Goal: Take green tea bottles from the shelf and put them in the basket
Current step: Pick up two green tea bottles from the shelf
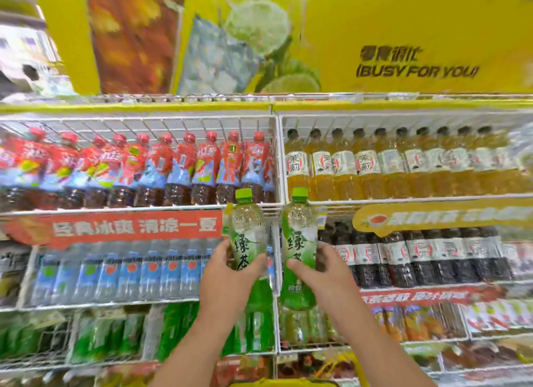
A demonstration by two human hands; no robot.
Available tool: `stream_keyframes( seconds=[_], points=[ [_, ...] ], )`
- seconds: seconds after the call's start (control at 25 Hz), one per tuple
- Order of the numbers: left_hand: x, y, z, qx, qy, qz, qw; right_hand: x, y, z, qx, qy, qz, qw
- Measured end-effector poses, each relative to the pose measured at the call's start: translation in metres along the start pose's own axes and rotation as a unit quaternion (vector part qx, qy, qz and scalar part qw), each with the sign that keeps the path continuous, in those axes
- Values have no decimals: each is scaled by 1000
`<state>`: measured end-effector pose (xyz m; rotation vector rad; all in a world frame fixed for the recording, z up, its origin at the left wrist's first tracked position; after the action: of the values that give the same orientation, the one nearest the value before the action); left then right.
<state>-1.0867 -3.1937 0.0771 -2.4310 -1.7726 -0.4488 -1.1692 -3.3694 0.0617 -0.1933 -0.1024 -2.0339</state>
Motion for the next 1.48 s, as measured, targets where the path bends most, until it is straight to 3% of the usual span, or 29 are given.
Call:
stream_keyframes(
  seconds=[0.32,0.56,0.8,1.2,1.48],
  points=[
    [22,11,-80,-71,25,-31,997,27,9,75,107,27,8,994],
    [8,-22,-86,-22,-7,-75,997,44,6,77,116,46,90,988],
    [28,-56,-87,9,8,-149,989,15,0,85,117,32,162,979],
    [171,-108,-44,36,48,-270,961,-144,-33,105,112,50,284,951],
    [342,-143,12,57,75,-294,951,-319,-83,130,106,58,319,940]
  ],
)
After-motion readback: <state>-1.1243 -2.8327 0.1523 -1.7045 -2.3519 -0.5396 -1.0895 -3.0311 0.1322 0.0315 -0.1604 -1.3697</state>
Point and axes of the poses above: each hand's wrist, its own y-axis towards the middle knuckle, its own x-axis out of the back of the hand, z = x × y, the point moved 3 cm from there along y, towards the middle knuckle, and after that the axes turned 8 degrees about z, right-handed, at the moved point
